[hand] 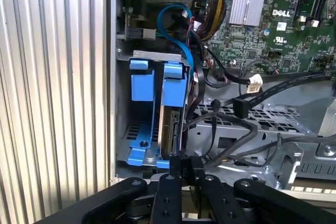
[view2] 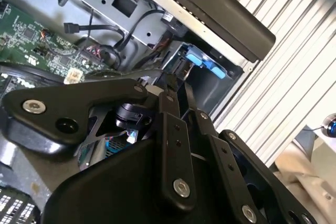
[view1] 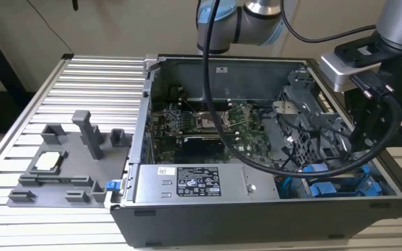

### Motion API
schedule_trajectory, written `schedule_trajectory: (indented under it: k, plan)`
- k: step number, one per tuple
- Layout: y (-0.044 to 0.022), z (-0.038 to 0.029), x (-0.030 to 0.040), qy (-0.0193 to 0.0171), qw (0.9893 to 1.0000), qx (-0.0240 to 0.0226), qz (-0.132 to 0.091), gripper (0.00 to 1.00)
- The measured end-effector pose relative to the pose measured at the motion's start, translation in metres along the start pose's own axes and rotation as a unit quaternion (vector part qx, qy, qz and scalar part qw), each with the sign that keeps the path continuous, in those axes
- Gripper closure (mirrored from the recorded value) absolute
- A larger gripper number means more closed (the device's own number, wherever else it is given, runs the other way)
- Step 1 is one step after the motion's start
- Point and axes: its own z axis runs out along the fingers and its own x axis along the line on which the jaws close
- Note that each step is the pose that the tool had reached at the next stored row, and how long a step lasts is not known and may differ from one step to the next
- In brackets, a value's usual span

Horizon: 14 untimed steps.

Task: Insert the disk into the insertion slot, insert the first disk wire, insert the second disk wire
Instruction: 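Insert the first disk wire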

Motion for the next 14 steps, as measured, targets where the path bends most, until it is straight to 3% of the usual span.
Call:
schedule_trajectory:
  k: [5, 7, 8, 10, 14]
  plan:
    - [0.0004, 0.0008, 0.0147, -0.0002, 1.0000, -0.0042, 0.001, 0.81]
    - [0.0010, 0.0023, 0.0161, -0.0008, 1.0000, -0.0042, 0.003, 0.81]
    - [0.0011, 0.0024, 0.0161, -0.0046, 1.0000, -0.0039, 0.006, 0.81]
    - [0.0011, 0.0029, 0.0161, -0.0158, 0.9998, -0.0028, 0.013, 0.81]
    - [0.0010, 0.0036, 0.0163, -0.0428, 0.9987, -0.0006, 0.026, 0.81]
